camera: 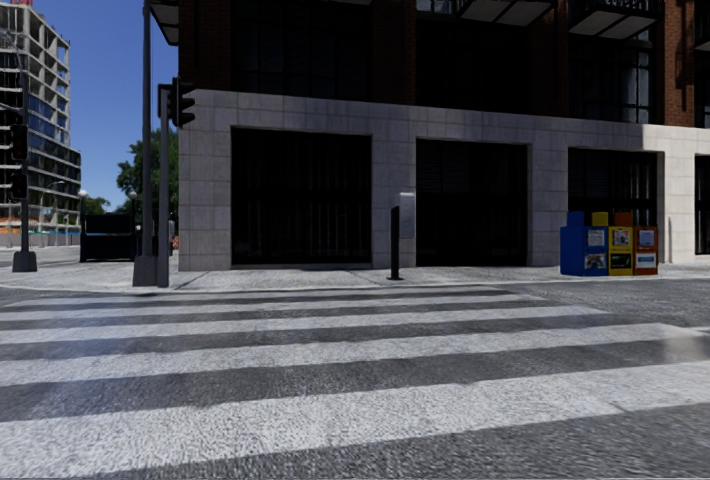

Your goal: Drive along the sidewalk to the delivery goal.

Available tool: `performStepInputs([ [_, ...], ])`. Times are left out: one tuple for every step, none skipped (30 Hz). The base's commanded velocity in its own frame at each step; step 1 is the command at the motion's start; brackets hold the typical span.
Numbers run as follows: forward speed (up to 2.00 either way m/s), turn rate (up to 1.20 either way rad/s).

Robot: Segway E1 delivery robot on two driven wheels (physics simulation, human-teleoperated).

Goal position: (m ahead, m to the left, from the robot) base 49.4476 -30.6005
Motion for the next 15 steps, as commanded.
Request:
performStepInputs([
  [1.77, 0.1],
  [1.77, 0.14],
  [1.77, 0.17],
  [1.77, 0.17],
  [1.77, 0.19],
  [1.77, 0.19],
  [1.77, 0.2],
  [1.83, 0.2],
  [2.0, 0.2],
  [2.0, 0.2],
  [2.0, 0.2],
  [2.0, 0.2],
  [2.0, 0.2],
  [2.0, 0.2],
  [2.0, 0.2],
])
